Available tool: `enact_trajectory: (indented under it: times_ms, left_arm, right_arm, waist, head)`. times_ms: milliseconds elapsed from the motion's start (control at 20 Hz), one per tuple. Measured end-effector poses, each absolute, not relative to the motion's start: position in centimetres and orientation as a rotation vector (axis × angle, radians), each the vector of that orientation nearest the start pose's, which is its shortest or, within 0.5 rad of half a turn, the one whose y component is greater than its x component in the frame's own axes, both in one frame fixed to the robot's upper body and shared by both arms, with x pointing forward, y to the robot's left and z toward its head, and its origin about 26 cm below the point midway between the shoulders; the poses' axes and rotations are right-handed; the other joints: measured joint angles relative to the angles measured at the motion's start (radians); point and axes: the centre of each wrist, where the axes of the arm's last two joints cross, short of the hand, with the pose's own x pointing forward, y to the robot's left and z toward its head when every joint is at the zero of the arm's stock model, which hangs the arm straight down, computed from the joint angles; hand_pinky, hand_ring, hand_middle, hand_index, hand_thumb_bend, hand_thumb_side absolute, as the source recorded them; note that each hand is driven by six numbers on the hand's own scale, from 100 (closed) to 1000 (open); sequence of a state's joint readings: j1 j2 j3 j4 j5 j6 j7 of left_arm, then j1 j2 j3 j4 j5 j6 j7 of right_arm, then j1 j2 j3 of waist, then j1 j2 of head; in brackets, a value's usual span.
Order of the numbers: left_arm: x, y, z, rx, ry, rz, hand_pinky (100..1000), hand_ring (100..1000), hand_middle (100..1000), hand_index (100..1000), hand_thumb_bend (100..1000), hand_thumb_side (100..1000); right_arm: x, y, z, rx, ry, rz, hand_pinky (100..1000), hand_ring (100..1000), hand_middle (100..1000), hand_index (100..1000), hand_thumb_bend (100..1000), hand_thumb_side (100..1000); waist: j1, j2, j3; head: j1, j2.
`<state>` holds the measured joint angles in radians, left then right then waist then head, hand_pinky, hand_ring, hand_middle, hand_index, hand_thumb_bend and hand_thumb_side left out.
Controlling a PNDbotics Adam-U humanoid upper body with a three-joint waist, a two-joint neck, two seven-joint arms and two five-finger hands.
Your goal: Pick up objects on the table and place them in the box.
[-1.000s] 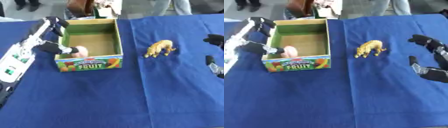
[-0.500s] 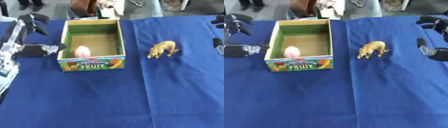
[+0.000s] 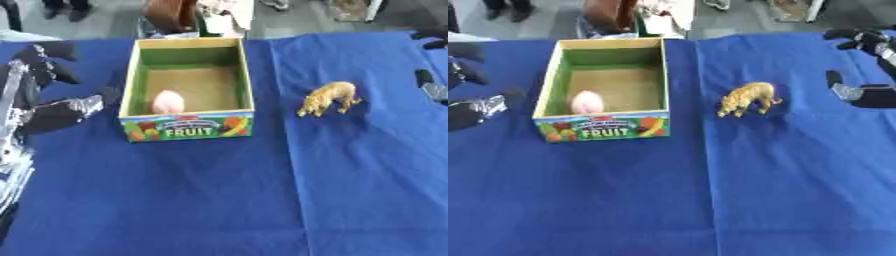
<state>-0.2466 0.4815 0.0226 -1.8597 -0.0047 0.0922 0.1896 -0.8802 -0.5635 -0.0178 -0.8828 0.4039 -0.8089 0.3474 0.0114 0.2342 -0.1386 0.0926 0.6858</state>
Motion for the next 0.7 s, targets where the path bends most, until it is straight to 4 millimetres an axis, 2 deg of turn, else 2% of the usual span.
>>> enact_trajectory:
  times_ms: [350,700]
  left_arm:
    - [31.0,30.5,16.4,0.456,-2.012,-0.207,581,472,587,707,759,145]
    - [30.9,30.0,15.7,0.433,-2.0,-0.18,578,469,583,706,758,146]
  right_arm:
    - [47.8,-35.3,18.9,-0.557,-2.067,1.49,854,1000,843,929,100,168]
    - [48.8,-33.2,16.7,-0.561,-1.993,1.567,856,1000,840,932,100,182]
  waist:
    - [0.006,0.001,0.01]
    - [0.015,0.004,0.024]
  head:
    - [-0.01,0.001]
    - [-0.021,0.008]
